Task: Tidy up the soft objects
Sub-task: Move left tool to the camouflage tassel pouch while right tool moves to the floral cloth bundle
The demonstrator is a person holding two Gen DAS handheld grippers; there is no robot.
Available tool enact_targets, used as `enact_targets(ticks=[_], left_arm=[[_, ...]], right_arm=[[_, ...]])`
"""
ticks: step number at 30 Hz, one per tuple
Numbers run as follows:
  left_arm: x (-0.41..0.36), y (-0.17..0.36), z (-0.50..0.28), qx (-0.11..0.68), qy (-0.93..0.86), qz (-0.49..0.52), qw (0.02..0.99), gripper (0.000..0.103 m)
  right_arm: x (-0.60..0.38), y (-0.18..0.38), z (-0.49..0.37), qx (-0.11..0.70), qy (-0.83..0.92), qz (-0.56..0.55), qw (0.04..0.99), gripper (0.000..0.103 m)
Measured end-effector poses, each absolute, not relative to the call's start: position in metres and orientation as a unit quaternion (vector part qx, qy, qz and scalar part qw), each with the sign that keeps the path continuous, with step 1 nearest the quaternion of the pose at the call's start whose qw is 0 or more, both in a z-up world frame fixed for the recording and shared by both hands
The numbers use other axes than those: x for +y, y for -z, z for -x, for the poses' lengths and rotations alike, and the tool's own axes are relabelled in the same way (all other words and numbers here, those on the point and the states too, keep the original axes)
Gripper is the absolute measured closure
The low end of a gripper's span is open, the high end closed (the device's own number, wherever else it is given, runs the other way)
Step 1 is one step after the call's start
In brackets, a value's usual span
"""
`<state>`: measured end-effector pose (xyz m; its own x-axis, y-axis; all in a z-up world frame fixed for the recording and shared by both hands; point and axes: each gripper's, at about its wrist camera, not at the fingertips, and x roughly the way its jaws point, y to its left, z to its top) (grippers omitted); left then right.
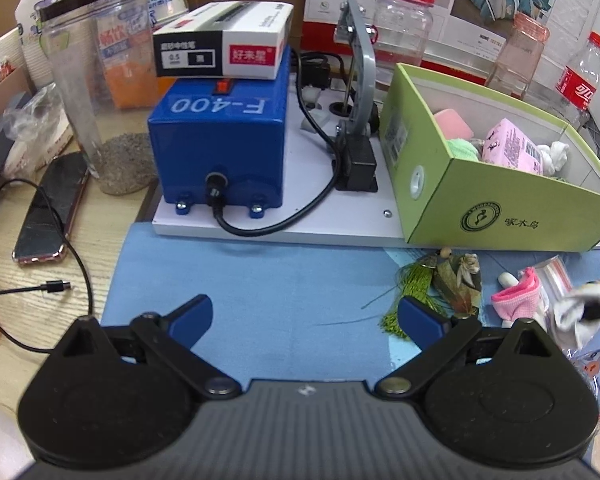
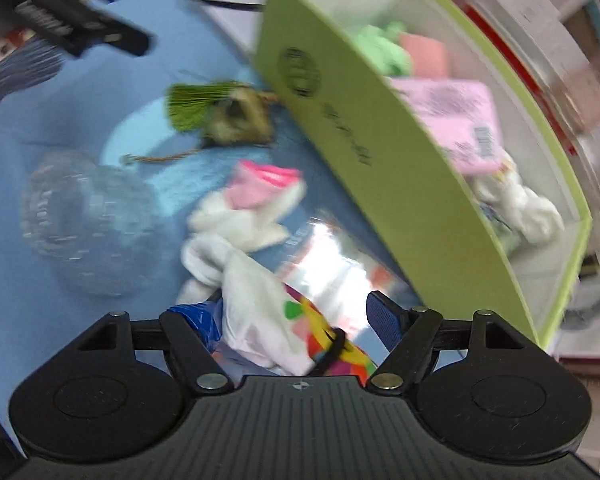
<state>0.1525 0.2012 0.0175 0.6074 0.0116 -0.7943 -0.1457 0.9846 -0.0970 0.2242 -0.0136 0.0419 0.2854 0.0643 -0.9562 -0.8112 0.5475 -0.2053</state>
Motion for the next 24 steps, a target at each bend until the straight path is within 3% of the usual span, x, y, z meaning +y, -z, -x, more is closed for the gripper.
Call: enact_targets(ticks=[7,13,17,20,24], left_arm=[[0.167,-0.021,-0.158,0.435,0.015,0.053,0.899,0.005],[0.131,-0.011,-0.195,0.459,0.056,0.046,0.885,0.005],[0.119,0.002,-0.206,0.472,0.039,0.023,0.880,0.005],[0.117,0.007,-0.209,0.479,0.041,0.018,0.877,0.005],[0.112,0.007,-0.207,0.480,0.045,-0.007,0.876,0.005]], right_arm=[[-0.129,-0.047,-0.266,0.534,-0.169,0.173,0.810,0.042],[-0.174,-0.056,-0.232,0.467,-0.162,0.057,0.867,0.041],[-0.181,-0.065,-0.214,0.423,-0.168,0.040,0.889,0.041],[-0.183,-0.062,-0.209,0.435,-0.189,0.051,0.879,0.041],[-0.165,-0.053,-0.207,0.410,-0.229,0.157,0.869,0.041]])
